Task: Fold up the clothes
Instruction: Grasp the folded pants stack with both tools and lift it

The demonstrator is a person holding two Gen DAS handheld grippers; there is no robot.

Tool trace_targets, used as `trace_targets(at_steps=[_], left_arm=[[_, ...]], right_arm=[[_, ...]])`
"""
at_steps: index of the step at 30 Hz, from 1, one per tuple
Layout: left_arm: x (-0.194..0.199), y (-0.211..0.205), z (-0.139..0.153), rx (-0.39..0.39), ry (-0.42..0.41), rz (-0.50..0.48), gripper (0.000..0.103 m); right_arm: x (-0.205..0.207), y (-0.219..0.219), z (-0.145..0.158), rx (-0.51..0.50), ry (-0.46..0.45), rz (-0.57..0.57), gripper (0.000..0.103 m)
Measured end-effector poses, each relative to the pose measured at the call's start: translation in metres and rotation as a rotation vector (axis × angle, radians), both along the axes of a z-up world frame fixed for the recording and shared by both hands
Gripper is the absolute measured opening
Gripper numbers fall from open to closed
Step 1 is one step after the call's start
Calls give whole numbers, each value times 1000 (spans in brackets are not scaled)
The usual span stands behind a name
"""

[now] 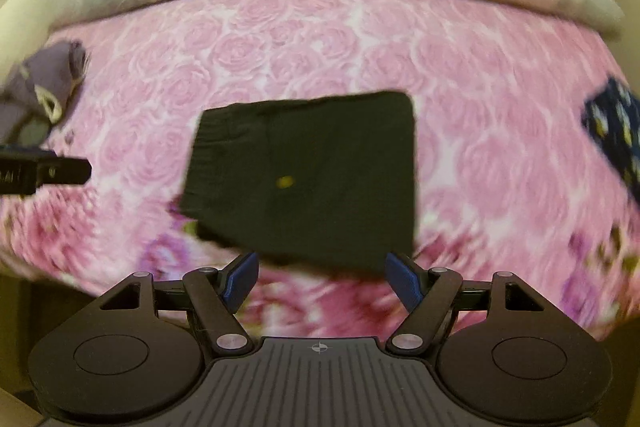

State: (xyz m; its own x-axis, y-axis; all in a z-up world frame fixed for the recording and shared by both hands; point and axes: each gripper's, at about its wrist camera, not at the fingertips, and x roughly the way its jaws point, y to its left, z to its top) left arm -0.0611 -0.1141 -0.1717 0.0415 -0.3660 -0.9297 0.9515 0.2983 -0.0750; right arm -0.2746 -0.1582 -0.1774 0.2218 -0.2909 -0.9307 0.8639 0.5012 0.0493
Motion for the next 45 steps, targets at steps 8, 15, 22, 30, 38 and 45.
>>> trace_targets(at_steps=[8,15,22,30,38,45], left_arm=[[-53,5,-13,23,42,237,48],[-44,46,-28,48,57,453,49],[-14,55,-46,-60,118,493,56],[45,22,-124,-135,305,413,60],[93,-7,-192,-154,553,355,63],[119,-25,-236,-147,733,317,71]], right_arm=[[-88,-59,-16,98,-17,134,74],[-103,-79,-43,189,-52,222,73],[-99,-95,-70,245,-148,188,73],[-109,-130,-115,324,-294,-19,74],[-114,-159,-170,356,-353,-234,92],[-110,-165,-199,370,-460,-356,94]])
